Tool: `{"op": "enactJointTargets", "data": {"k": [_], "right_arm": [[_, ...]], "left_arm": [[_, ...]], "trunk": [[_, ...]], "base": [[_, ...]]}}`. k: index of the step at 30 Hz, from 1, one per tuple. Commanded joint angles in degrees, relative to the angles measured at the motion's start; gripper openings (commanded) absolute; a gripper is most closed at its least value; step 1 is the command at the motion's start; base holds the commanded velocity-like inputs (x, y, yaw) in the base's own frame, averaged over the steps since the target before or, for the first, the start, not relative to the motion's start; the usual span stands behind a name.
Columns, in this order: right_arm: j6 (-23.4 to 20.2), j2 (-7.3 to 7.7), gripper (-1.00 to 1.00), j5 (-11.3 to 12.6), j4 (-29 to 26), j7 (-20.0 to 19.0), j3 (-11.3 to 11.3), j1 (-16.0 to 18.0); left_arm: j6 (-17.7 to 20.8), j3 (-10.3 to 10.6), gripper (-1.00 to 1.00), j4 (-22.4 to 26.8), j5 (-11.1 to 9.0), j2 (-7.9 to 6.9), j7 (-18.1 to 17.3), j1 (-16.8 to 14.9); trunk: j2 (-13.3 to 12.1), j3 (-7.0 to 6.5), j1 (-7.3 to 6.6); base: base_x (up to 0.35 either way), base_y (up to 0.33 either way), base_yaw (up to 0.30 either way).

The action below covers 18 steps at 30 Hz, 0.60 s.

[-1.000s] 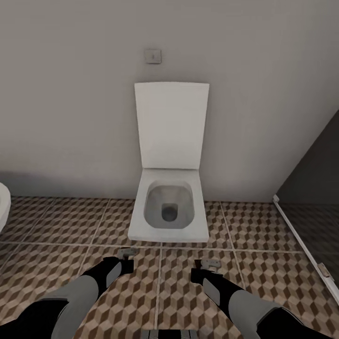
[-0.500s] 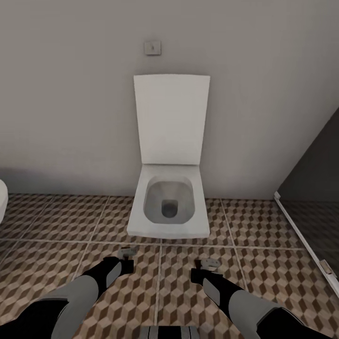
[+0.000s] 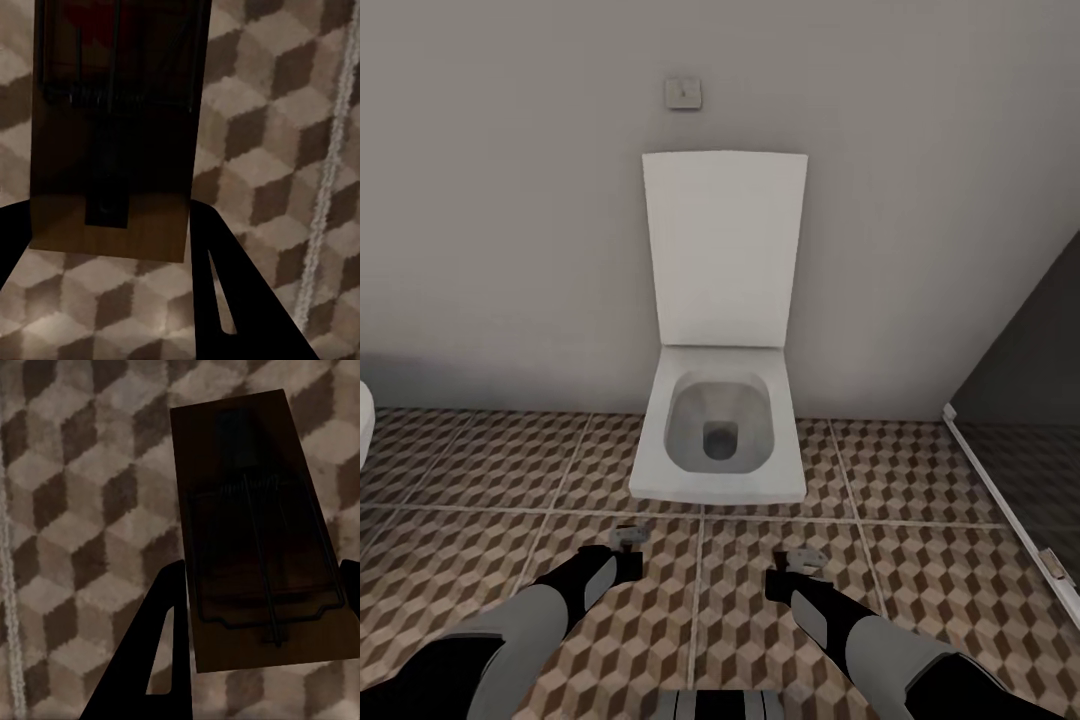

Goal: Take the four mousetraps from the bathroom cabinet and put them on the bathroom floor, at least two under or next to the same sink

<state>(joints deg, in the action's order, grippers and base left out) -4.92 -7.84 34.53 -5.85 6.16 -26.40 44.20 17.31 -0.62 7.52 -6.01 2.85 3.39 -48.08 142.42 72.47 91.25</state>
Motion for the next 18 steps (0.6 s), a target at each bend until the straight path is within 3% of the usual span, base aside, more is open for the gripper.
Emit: {"op": "enactJointTargets", "data": {"k": [1,4,10,18], "right_arm": [[-0.34,0.02,-1.00,0.37,-0.16,0.32,-0.47,0.01],[-0.35,0.02,-1.00,0.37,-0.19,0.33,-0.48,0.07],[-1.02,0.02,-1.00,0.37,-0.21,0.41,-0.49,1.09],[-4.69,0.02,-1.00,0.37,-0.21,0.43,-0.49,2.30]], "left_arm": [[0.40,0.00,-1.00,0.13,-0.45,-0.12,0.39,0.01],[0.67,0.00,-1.00,0.13,-0.47,-0.31,0.39,-0.04],[5.21,-0.01,-1.00,0.14,-0.61,-1.49,0.39,-0.15],[8.59,-0.08,-1.00,0.17,-0.67,-2.12,0.39,-0.43]], "trunk": [[0.02,0.04,-0.01],[0.02,0.05,-0.01],[0.02,0.06,-0.01],[0.02,0.29,-0.01]], "base": [[0.000,0.000,0.000],[0.000,0.000,0.000],[0.000,0.000,0.000],[0.000,0.000,0.022]]}}
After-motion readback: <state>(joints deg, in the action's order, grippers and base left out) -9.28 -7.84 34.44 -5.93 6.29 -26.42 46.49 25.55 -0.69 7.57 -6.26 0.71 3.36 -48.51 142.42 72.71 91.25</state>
